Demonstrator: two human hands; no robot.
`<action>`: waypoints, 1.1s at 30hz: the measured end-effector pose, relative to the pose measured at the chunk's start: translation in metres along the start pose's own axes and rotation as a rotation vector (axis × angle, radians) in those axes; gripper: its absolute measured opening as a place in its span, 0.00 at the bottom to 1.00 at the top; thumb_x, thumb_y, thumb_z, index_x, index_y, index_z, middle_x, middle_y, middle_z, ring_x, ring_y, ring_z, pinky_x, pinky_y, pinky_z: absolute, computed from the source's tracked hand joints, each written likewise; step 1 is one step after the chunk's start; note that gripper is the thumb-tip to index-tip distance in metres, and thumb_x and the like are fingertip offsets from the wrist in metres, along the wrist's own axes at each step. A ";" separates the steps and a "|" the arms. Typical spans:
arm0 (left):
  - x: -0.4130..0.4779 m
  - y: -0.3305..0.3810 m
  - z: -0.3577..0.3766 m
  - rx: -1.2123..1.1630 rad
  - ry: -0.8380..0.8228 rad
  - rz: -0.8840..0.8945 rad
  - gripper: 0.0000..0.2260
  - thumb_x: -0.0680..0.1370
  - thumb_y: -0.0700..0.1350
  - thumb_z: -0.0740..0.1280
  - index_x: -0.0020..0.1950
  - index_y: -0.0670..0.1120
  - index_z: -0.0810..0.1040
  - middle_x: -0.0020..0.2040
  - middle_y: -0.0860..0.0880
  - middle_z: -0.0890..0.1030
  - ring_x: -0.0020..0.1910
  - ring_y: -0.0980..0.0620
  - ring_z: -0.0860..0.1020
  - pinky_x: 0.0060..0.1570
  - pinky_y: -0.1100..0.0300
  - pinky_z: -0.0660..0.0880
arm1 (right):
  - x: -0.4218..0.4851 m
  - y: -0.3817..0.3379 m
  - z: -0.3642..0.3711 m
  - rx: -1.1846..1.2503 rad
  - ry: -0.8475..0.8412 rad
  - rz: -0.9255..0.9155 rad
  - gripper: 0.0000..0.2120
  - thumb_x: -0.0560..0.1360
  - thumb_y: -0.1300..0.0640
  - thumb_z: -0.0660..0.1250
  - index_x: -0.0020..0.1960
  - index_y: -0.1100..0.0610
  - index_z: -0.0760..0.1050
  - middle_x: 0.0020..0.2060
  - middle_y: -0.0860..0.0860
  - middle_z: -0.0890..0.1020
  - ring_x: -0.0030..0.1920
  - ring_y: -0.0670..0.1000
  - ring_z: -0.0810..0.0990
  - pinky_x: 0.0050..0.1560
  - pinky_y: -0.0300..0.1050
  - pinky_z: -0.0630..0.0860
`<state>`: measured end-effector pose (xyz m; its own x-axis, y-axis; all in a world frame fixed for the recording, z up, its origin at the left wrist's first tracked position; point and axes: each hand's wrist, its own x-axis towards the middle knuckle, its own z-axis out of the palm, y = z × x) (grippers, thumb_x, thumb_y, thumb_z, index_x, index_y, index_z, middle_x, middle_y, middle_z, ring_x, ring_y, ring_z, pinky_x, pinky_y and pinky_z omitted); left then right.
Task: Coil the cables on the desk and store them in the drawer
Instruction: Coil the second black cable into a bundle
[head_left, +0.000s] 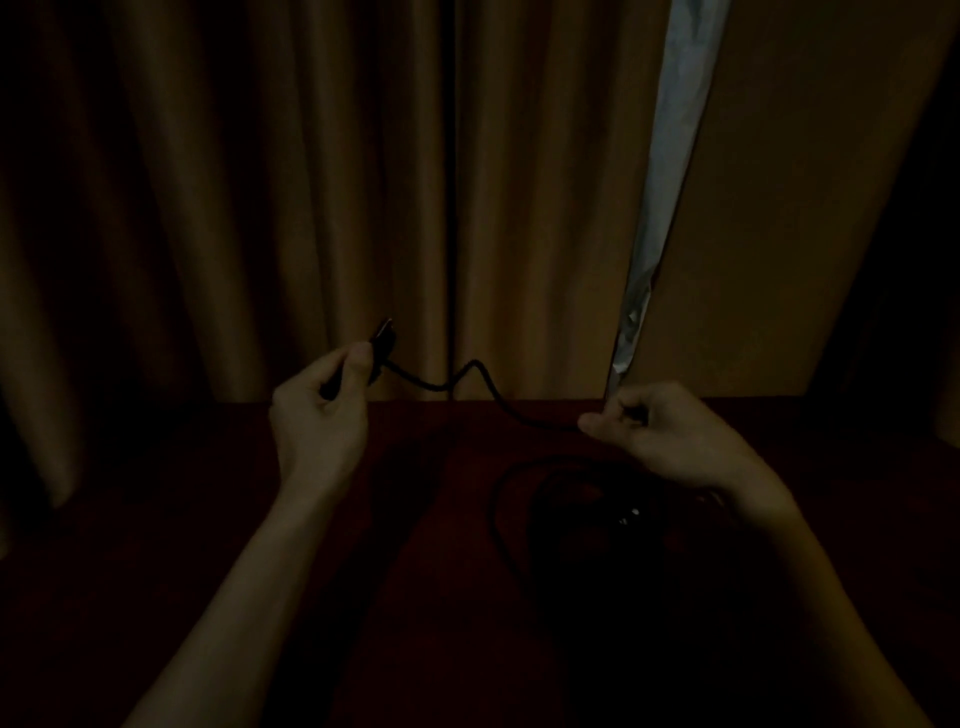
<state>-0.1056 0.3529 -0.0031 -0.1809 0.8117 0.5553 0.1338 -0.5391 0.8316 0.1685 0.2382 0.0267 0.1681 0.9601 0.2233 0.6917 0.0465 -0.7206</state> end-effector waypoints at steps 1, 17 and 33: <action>-0.004 0.002 0.004 -0.005 -0.039 0.018 0.06 0.82 0.55 0.67 0.56 0.60 0.82 0.42 0.70 0.82 0.43 0.69 0.80 0.47 0.67 0.76 | 0.002 0.000 0.003 -0.063 -0.057 0.044 0.16 0.77 0.48 0.73 0.37 0.59 0.78 0.29 0.50 0.77 0.30 0.45 0.75 0.35 0.42 0.71; -0.035 0.015 0.029 0.140 -0.309 0.280 0.09 0.80 0.53 0.70 0.58 0.62 0.83 0.42 0.50 0.82 0.41 0.52 0.80 0.39 0.58 0.76 | -0.007 -0.034 0.031 0.197 -0.296 -0.231 0.05 0.76 0.52 0.72 0.45 0.45 0.76 0.52 0.52 0.84 0.56 0.59 0.83 0.60 0.67 0.77; -0.054 0.030 0.034 0.354 -0.808 0.561 0.12 0.81 0.59 0.62 0.63 0.62 0.77 0.44 0.54 0.72 0.47 0.55 0.74 0.47 0.59 0.73 | 0.002 -0.021 0.034 0.561 0.098 -0.254 0.09 0.77 0.61 0.73 0.45 0.67 0.77 0.30 0.49 0.81 0.32 0.42 0.80 0.35 0.35 0.74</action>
<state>-0.0583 0.3002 -0.0082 0.6834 0.4440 0.5795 0.2985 -0.8944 0.3332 0.1306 0.2485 0.0204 0.1289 0.8714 0.4734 0.2487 0.4337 -0.8661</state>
